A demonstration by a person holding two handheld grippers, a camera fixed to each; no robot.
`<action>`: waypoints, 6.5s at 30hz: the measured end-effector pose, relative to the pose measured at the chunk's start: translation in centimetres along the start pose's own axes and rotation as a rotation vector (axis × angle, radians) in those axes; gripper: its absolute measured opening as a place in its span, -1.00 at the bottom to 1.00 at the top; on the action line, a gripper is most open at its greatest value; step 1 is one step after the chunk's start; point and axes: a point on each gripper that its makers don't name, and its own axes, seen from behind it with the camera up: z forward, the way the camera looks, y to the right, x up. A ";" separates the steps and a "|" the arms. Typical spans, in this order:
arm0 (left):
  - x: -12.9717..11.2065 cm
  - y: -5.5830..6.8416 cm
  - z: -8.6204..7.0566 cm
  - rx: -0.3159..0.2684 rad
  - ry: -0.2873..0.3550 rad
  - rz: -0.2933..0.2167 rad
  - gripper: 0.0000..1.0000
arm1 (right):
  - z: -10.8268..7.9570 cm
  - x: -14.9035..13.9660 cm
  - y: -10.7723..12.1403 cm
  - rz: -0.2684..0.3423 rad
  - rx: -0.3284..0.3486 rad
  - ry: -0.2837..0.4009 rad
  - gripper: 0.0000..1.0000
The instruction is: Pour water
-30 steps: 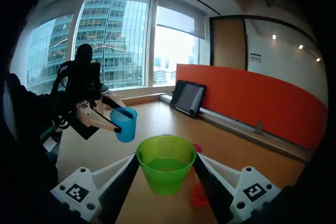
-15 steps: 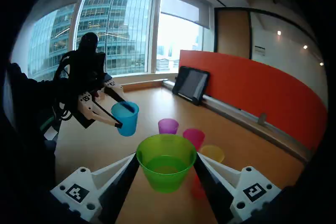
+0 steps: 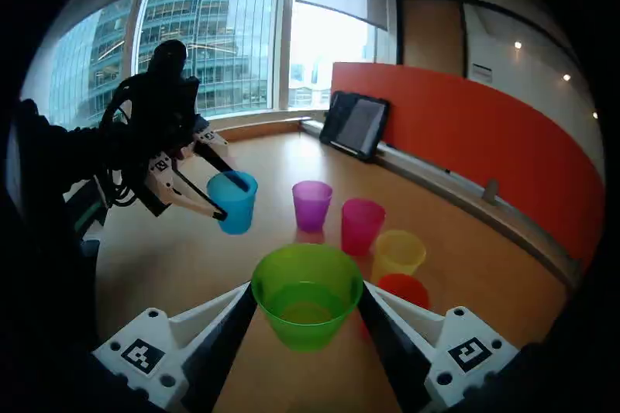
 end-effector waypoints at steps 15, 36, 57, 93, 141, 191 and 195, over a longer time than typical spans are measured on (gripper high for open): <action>-2.7 -0.3 1.6 -0.003 -0.043 -0.028 0.74 | 1.0 -4.3 0.7 0.016 -0.015 -0.074 0.84; -4.1 -0.9 2.4 -0.009 -0.060 -0.071 0.74 | 1.6 -7.0 1.4 0.033 -0.029 -0.116 0.84; -5.3 -1.1 2.4 -0.009 -0.097 -0.107 0.91 | 1.4 -7.8 1.6 0.052 -0.045 -0.122 0.86; -7.5 -0.7 -3.3 0.097 -0.021 -0.184 0.91 | -5.4 -9.2 3.5 0.169 -0.250 -0.037 1.00; 0.1 -9.6 -14.7 0.734 0.483 -0.204 0.91 | -14.5 -0.7 12.0 0.233 -0.898 0.405 1.00; -3.2 -9.5 -12.2 0.822 0.557 -0.287 0.91 | -15.4 0.8 10.6 0.236 -0.942 0.454 1.00; -3.4 -9.6 -11.9 0.821 0.549 -0.287 0.91 | -15.5 0.6 10.6 0.242 -0.943 0.456 1.00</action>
